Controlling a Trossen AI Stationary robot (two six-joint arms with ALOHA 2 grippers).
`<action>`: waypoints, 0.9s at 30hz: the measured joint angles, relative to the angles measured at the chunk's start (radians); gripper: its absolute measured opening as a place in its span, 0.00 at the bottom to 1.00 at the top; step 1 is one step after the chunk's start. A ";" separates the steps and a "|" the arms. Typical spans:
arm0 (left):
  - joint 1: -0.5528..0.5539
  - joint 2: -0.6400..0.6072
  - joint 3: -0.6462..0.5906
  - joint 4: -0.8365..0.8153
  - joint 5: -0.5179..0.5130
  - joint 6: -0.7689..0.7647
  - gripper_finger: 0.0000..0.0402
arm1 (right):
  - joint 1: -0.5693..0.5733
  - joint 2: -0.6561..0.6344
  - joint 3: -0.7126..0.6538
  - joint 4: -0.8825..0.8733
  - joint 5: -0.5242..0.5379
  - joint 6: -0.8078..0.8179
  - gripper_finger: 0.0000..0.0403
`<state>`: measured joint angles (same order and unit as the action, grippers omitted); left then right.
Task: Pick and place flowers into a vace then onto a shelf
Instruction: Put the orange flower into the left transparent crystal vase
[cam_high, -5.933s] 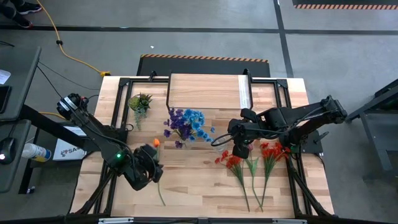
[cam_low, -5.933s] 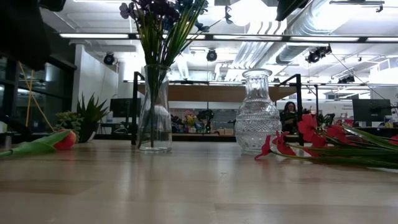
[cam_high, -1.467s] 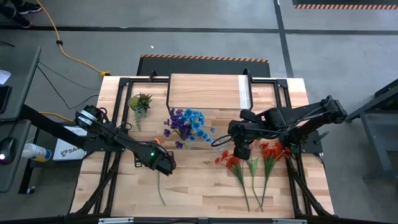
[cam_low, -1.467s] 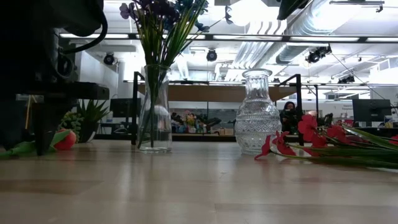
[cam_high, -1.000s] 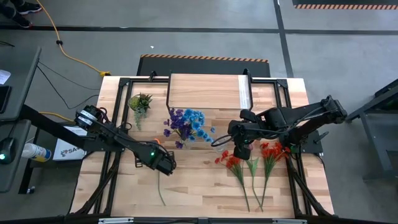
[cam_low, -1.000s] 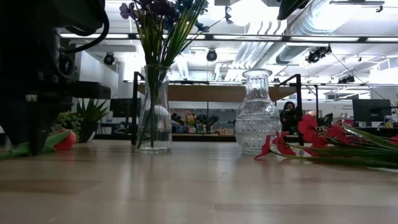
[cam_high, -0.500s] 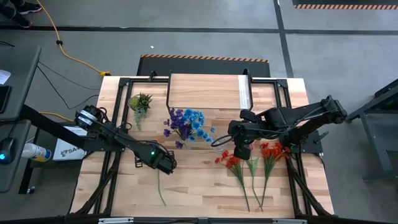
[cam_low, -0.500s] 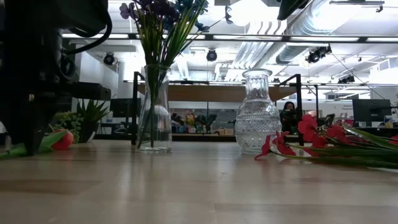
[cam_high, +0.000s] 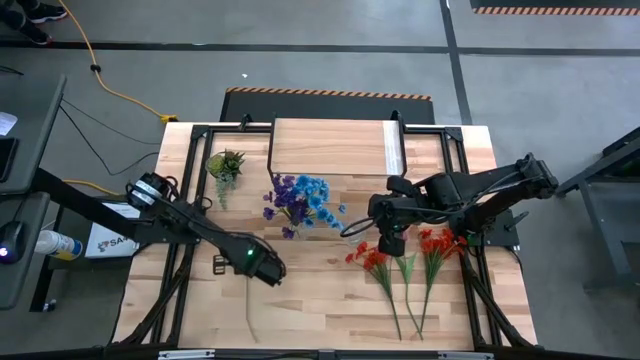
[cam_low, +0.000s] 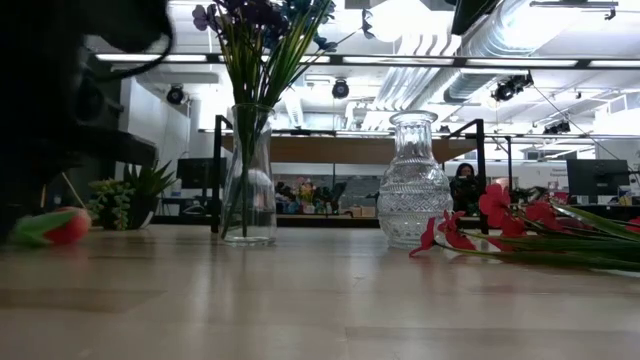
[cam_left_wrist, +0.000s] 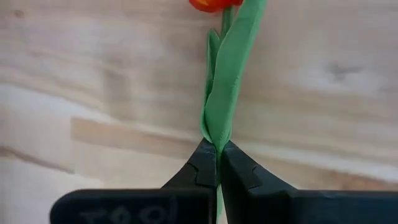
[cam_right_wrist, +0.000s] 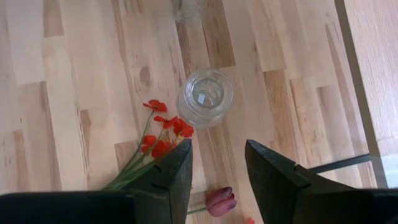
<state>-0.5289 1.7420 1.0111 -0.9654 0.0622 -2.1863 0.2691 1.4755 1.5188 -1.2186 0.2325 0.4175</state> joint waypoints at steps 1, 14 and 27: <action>-0.012 0.000 0.000 -0.003 0.007 -0.010 0.09 | 0.000 0.000 0.000 -0.003 0.000 0.000 0.35; -0.142 -0.002 0.123 -0.193 -0.082 -0.173 0.09 | 0.000 0.000 0.000 0.000 0.004 -0.034 0.35; -0.143 -0.029 0.407 -0.605 -0.223 -0.175 0.09 | 0.000 0.000 0.000 0.008 -0.003 -0.034 0.35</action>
<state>-0.6722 1.7127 1.4180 -1.5705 -0.1604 -2.3614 0.2691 1.4757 1.5188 -1.2102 0.2291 0.3836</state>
